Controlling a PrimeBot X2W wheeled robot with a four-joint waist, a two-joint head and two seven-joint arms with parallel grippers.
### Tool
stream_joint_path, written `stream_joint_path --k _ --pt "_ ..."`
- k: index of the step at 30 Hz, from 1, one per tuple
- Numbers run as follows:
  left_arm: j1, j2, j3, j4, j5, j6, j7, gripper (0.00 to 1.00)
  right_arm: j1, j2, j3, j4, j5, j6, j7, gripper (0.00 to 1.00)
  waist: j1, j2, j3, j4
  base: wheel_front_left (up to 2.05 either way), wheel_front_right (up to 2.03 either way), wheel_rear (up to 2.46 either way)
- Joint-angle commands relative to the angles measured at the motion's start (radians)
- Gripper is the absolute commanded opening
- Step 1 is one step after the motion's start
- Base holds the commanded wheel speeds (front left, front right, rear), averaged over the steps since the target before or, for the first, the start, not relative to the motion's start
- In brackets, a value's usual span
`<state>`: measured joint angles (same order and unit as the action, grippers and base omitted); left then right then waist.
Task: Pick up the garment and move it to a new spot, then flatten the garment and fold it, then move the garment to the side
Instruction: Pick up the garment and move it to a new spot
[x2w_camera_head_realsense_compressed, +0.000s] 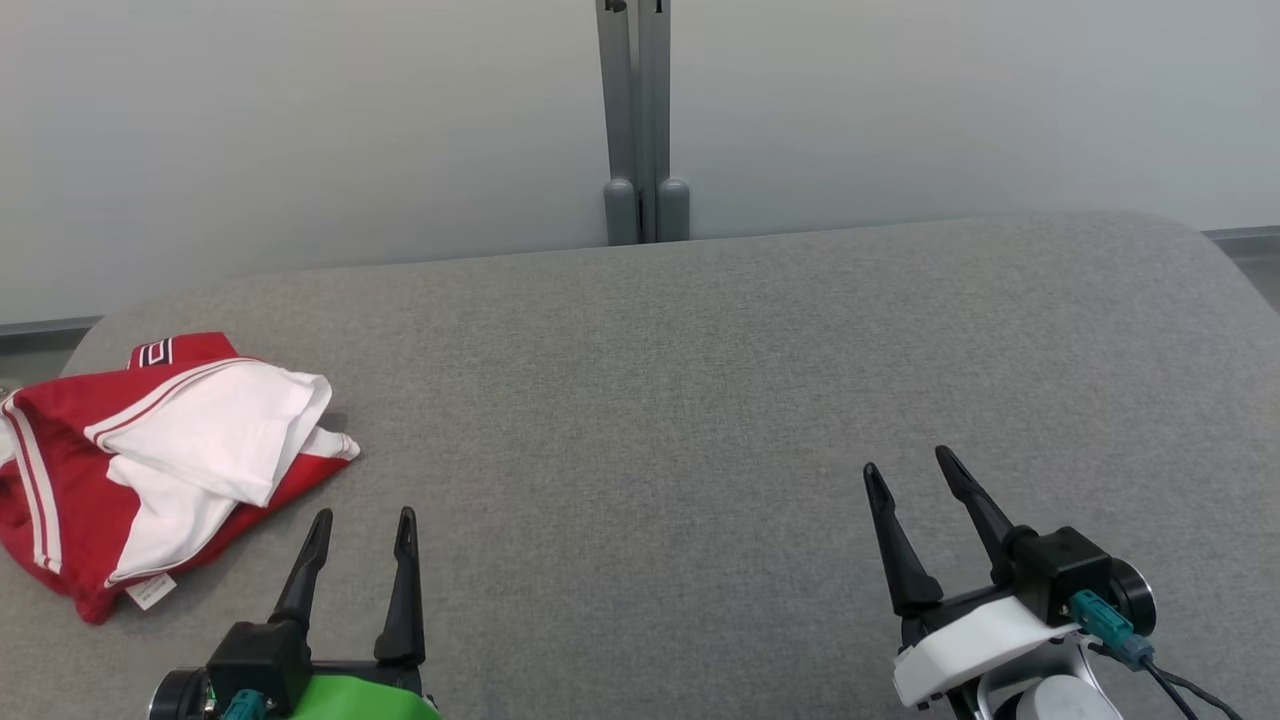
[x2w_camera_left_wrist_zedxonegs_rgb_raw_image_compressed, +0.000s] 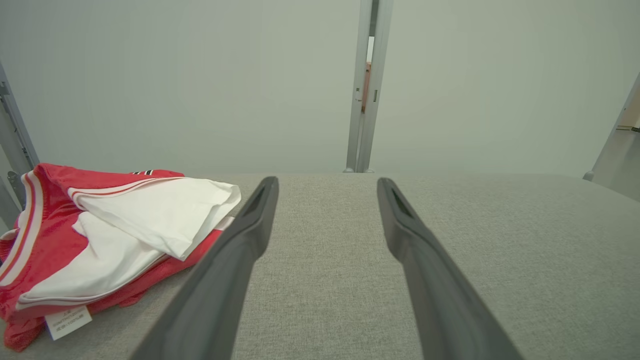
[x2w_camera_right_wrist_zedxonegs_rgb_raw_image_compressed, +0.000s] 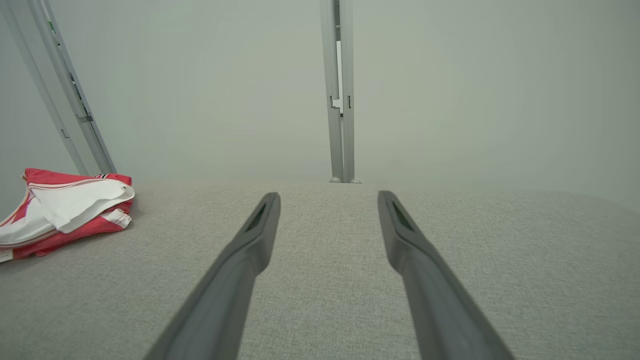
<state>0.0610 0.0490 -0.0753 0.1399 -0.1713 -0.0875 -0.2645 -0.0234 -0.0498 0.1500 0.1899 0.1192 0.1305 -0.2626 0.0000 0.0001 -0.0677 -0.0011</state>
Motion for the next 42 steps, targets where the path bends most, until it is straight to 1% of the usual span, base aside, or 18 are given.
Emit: stream_joint_path --k 1,5,12,27,37,42 --pt "-0.005 0.003 0.003 0.001 0.007 0.004 0.000 1.00 0.014 -0.001 -0.002 0.002 -0.005 0.000 -0.003 1.00 0.0000 -0.0001 0.003 0.017 0.00 0.00 0.00" --pt "-0.005 0.003 0.003 0.003 0.013 0.005 0.000 1.00 0.013 -0.001 -0.004 0.002 -0.008 0.000 -0.003 1.00 0.0000 -0.0001 0.010 0.052 0.00 0.00 0.00" --pt "-0.004 0.003 0.002 -0.005 0.026 0.010 0.000 1.00 0.018 -0.001 -0.008 -0.004 -0.007 0.000 -0.003 1.00 0.0000 -0.0001 0.022 0.137 0.00 0.00 0.00" --pt "0.002 0.002 0.039 -0.015 0.048 0.011 0.000 1.00 0.019 -0.002 -0.006 -0.007 0.010 0.000 -0.003 1.00 0.0000 -0.0001 0.033 0.369 0.00 0.00 0.00" --pt "0.008 0.002 0.053 -0.020 0.052 0.008 0.000 1.00 0.030 -0.001 -0.010 -0.008 0.008 0.000 -0.003 1.00 0.0000 -0.0001 0.042 0.477 0.00 0.00 0.00" --pt "0.013 0.002 0.058 -0.025 0.039 0.016 0.000 1.00 0.018 -0.002 -0.010 -0.010 -0.004 0.000 -0.003 1.00 0.0000 -0.0001 0.063 0.505 0.00 0.00 0.00"
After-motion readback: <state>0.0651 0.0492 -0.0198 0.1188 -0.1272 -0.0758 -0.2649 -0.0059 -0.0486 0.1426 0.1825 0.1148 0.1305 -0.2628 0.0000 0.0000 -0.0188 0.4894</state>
